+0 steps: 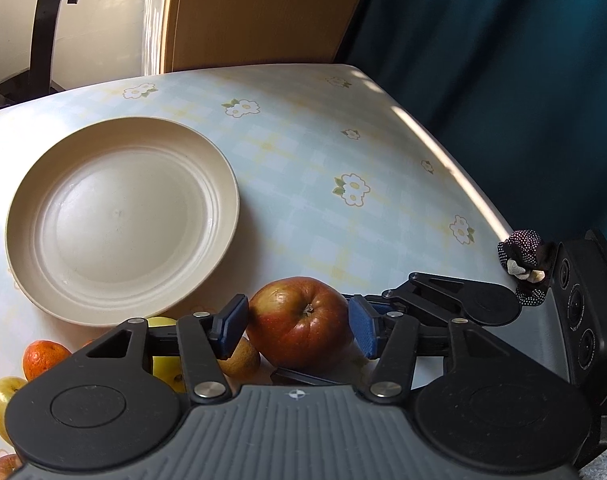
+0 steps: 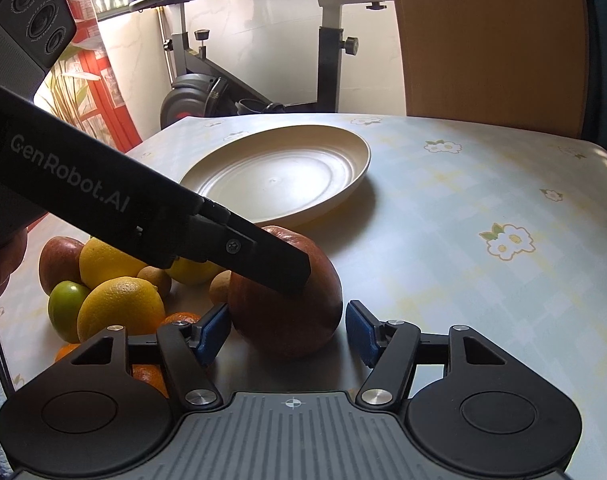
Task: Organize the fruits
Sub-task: 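Close the left tool fingers around the red apple, then carry the red apple with the left tool over the cream plate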
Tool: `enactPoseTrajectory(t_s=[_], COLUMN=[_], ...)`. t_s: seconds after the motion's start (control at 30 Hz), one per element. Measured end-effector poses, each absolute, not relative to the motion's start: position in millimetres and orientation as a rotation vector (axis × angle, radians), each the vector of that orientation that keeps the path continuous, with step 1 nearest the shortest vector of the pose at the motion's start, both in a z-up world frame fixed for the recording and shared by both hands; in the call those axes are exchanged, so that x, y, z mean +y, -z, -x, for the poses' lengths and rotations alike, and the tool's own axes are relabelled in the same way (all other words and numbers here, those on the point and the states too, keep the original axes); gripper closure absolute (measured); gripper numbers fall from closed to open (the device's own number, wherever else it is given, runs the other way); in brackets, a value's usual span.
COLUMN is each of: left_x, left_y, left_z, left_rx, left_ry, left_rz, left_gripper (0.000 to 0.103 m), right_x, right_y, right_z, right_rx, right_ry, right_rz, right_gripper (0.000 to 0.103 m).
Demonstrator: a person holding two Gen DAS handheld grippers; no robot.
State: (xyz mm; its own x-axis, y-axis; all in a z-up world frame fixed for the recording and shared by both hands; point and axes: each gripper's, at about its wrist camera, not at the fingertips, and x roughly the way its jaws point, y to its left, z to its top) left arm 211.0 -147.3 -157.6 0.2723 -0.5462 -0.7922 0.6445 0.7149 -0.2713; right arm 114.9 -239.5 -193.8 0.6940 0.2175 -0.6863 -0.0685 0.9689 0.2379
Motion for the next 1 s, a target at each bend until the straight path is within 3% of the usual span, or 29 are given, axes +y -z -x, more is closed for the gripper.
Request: enactPoseTrajectory(t_s=[0.47, 1.0], left_x=[-141, -103], left_y=[152, 100], left_z=[-209, -223], left_rx=[0.984, 0.846], left_ry=[0.806, 0.718], left_rz=[-0.078, -0.016], left_gripper=[0.045, 0.044], right_x=[-239, -220], right_y=[188, 138], right_z=[-111, -159], right_rx=[0.736, 0.671], right_ry=[-0.165, -0.235], right_rz=[-0.203, -0.126], right_gripper=[0.048, 0.048])
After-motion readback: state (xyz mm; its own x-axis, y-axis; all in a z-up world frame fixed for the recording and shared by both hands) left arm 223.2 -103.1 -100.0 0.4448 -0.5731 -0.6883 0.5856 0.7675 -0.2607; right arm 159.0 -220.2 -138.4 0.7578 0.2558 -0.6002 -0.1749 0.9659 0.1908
